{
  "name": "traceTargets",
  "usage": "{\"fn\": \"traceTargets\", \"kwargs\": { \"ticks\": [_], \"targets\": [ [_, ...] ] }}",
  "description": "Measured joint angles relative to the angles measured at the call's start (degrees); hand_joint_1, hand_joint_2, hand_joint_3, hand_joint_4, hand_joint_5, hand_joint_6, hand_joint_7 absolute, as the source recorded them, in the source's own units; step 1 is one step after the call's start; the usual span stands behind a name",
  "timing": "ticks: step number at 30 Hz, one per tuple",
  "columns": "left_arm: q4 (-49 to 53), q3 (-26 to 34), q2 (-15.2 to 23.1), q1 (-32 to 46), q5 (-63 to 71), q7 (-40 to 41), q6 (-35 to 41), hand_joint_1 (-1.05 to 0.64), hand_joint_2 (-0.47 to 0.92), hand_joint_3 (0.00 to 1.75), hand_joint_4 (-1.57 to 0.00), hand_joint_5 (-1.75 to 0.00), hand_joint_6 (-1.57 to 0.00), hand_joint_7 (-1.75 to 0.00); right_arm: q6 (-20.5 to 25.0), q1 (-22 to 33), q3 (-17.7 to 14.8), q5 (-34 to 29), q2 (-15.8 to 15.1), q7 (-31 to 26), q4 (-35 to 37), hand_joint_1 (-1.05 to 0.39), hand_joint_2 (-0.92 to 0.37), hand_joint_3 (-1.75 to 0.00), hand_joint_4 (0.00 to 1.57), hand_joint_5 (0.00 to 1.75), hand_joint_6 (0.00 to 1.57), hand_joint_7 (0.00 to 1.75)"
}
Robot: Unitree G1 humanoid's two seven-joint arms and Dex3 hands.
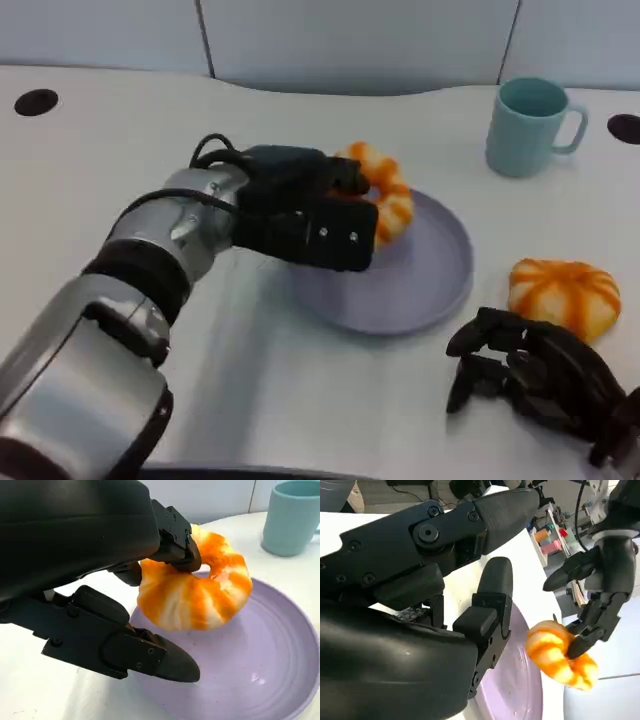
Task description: Grasp the bread from the table and place it into the plate.
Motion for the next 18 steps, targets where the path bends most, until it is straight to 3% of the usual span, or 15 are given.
{"fn": "traceTargets", "kwargs": {
  "ticks": [7,14,16,18],
  "targets": [
    [-2.8,1.3,1.6,0.5,-1.9,-4.0,-0.6,-0.78,0.92,0.13,0.00,-0.90,-0.29,-0.15,-0.4,-0.3,0.0,0.0,-0.1,0.0,0.8,-0.50,-0.92,-0.05,0.68,1.36,0.74,0.92],
    [-3.5,-0.2,1.6,0.7,-0.6,-5.1,0.2,-0.79,0.92,0.14,-0.03,-0.71,-0.26,-0.09,0.0,-0.3,0.3,-0.5,-0.1,-0.8,0.0,-0.50,-0.92,-0.04,0.67,1.36,0.72,0.93],
    [-3.5,-1.2,1.4,0.7,0.6,-5.2,0.8,-0.80,0.92,0.14,-0.08,-0.83,-0.33,-0.08,0.0,-0.3,0.3,-0.5,-0.1,-0.7,0.0,-0.49,-0.92,-0.04,0.66,1.36,0.72,0.93],
    [-3.5,-2.0,1.0,0.7,1.2,-5.2,2.0,-0.80,0.92,0.13,-0.03,-1.05,-0.41,-0.05,0.1,-0.2,0.3,-0.5,-0.1,-0.7,-0.2,-0.49,-0.92,-0.04,0.66,1.36,0.72,0.94]
  ]
}}
